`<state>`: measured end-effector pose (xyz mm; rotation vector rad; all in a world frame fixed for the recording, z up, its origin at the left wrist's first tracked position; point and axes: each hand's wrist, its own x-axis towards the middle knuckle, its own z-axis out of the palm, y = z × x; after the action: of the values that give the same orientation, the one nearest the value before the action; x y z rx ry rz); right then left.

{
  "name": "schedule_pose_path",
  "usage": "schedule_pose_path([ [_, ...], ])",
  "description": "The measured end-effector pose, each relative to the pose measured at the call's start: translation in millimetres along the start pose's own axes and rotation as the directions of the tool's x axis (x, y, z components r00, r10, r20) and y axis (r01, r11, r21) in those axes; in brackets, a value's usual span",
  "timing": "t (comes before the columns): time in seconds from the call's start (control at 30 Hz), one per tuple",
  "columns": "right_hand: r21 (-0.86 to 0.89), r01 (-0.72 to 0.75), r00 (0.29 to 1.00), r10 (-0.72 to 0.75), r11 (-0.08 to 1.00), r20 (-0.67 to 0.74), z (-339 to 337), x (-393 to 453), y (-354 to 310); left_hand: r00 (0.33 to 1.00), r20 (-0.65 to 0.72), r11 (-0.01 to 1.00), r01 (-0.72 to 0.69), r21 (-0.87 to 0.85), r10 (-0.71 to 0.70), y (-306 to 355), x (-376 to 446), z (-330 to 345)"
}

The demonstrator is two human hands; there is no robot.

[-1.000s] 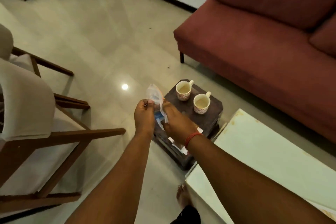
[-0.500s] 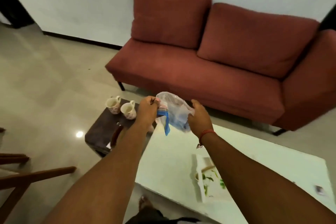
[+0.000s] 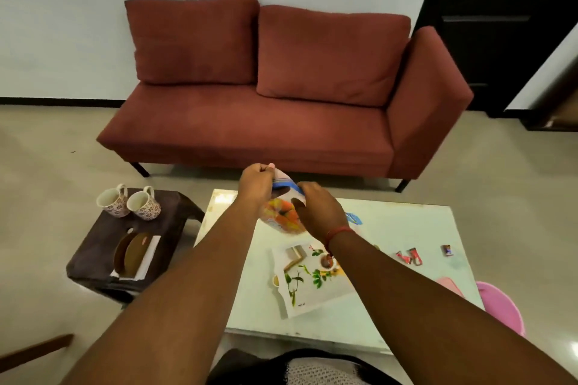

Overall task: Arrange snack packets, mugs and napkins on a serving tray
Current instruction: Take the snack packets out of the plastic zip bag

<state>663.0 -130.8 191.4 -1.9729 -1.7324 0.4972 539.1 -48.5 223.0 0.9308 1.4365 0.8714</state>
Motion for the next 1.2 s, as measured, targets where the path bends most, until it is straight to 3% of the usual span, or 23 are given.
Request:
schedule_pose_path([
  [0.2, -0.117, -0.094, 0.995, 0.089, 0.989, -0.049, -7, -9, 9, 0.992, -0.02, 0.975, 0.116, -0.192, -0.122, -4, -9, -4],
  [0.33, -0.084, -0.132, 0.991, 0.129, 0.988, -0.033, -6, -11, -2, 0.99, 0.063, 0.922, 0.139, -0.363, -0.125, -12, -22, -11],
  [0.57, -0.122, -0.175, 0.984, 0.176, 0.977, -0.007, -1, -11, -21, 0.935, 0.282, 0.977, 0.201, 0.075, -0.214, -52, -48, -11],
  [0.77, -0.127, -0.166, 0.981, 0.177, 0.978, 0.076, 13, -25, -25, 0.921, 0.308, 0.971, 0.219, 0.096, -0.238, -58, -59, 5],
  [0.93, 0.037, -0.19, 0.976, 0.185, 0.981, 0.113, 11, -33, -17, 0.948, 0.244, 0.972, 0.166, 0.166, -0.203, -56, -57, 20],
  [1.2, 0.154, -0.124, 0.99, 0.132, 0.98, -0.047, -8, -21, 6, 0.982, 0.13, 0.989, 0.125, 0.076, -0.134, -46, -42, 54],
])
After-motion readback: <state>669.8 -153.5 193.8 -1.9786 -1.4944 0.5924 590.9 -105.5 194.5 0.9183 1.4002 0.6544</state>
